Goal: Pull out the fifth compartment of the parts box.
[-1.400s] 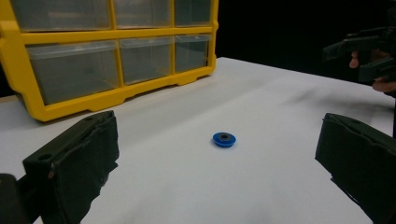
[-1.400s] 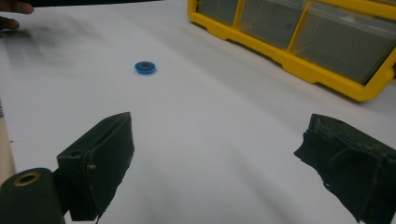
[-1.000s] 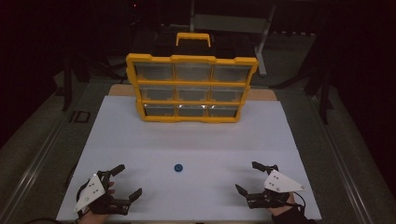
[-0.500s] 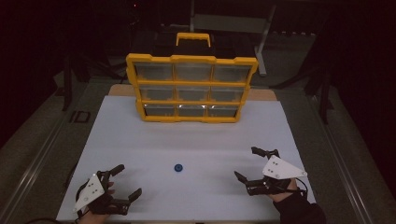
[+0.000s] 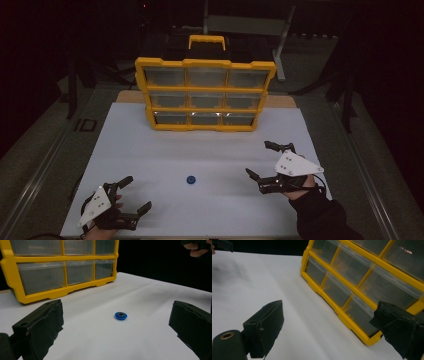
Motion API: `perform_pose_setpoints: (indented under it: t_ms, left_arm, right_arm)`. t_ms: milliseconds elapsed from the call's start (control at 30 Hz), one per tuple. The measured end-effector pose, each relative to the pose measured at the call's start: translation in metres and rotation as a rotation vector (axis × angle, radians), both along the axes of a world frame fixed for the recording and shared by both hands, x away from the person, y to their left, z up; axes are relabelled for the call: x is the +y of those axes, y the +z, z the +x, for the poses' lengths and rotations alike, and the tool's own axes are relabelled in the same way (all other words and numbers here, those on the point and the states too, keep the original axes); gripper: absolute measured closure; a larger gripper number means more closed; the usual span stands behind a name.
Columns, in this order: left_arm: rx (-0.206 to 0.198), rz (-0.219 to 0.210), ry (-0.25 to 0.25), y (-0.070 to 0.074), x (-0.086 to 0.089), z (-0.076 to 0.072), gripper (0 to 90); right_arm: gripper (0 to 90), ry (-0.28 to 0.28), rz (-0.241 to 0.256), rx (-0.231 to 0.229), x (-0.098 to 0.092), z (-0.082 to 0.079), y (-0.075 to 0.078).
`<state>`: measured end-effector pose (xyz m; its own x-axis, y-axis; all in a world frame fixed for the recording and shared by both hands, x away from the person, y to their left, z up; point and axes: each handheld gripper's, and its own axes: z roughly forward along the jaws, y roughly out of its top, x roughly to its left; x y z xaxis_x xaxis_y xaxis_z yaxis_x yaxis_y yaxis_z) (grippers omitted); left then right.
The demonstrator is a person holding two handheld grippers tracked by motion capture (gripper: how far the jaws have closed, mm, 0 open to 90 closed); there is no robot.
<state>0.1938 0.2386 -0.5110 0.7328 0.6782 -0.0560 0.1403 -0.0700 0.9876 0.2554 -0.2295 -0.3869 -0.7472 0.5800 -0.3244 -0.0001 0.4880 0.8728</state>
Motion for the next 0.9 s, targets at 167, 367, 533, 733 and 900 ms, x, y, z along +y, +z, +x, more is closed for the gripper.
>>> perform_pose_setpoints:
  t_ms: [167,367,533,733,900]
  left_arm:
    - [0.001,-0.006,0.002,0.0,0.0,0.0,0.0]
    - [-0.002,-0.001,0.003,0.0,0.0,0.0,0.0]
    - [-0.001,-0.006,0.0,0.001,0.001,0.0,0.0]
    - [0.001,-0.003,0.001,0.0,0.001,0.0,0.0]
    - [-0.001,-0.001,0.002,0.0,0.001,0.0,0.0]
  right_arm:
    - [9.8,0.015,-0.019,-0.023,0.01,0.006,0.007]
    - [9.7,0.027,-0.033,-0.042,0.018,0.013,0.016]
    - [9.7,0.029,-0.03,-0.06,0.022,0.019,0.023]
    - [9.7,0.034,-0.032,-0.069,0.027,0.027,0.031]
    - [9.7,0.035,-0.051,-0.068,0.032,0.035,0.037]
